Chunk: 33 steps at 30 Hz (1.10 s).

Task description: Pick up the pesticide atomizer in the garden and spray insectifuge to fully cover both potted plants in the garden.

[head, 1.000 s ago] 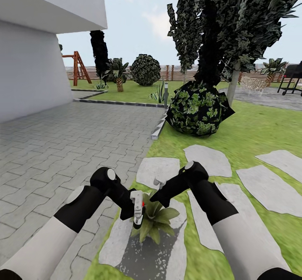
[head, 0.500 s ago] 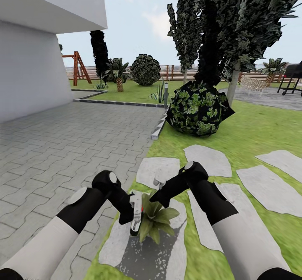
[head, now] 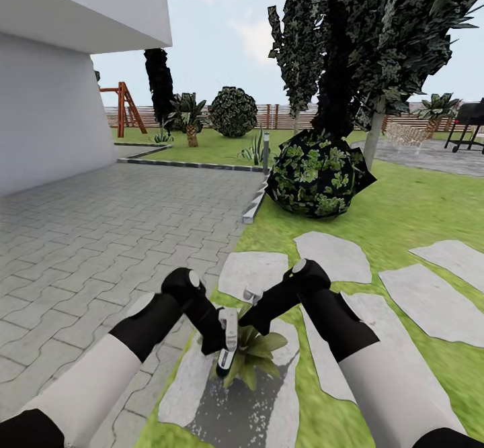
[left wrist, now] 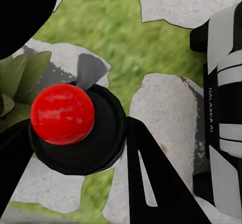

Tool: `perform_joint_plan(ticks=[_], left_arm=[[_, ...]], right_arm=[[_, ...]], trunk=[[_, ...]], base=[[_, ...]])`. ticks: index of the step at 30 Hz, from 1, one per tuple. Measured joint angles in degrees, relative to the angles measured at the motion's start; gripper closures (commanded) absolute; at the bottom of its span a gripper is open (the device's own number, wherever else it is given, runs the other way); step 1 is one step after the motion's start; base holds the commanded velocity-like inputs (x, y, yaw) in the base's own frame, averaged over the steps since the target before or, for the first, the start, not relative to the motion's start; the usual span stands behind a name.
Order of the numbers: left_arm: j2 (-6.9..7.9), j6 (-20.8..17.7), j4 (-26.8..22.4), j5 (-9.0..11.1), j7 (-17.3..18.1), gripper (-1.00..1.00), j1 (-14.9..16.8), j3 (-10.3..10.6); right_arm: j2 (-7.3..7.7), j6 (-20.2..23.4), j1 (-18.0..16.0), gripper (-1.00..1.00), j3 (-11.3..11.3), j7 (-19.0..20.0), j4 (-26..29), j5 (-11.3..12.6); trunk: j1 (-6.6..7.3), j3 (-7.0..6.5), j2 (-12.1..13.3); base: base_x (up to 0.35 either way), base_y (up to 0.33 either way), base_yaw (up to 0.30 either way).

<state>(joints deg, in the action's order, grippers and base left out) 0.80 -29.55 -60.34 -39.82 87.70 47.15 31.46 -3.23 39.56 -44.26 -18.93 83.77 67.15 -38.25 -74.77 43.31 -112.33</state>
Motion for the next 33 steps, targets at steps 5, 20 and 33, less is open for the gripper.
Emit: perform_joint_plan(ticks=[5,20,33], left_arm=[[-0.04,-0.01,0.21,0.00,-0.01,1.00,0.75,-0.01],[-1.47,-0.01,0.08,0.13,-0.01,1.00,0.98,0.09],[-2.36,0.02,0.06,0.27,0.16,1.00,2.14,0.11]], right_arm=[[0.02,-0.03,0.00,1.00,-0.07,0.00,0.02,0.00],[0.09,-0.02,0.00,1.00,-0.07,0.04,0.02,-0.01],[0.08,-0.02,-0.04,1.00,-0.03,0.08,0.31,0.01]], trunk=[[0.00,0.00,0.00],[0.00,0.00,0.00],[0.00,0.01,0.00]], base=[[0.000,0.000,0.000],[0.000,0.000,0.000],[0.000,0.000,0.000]])
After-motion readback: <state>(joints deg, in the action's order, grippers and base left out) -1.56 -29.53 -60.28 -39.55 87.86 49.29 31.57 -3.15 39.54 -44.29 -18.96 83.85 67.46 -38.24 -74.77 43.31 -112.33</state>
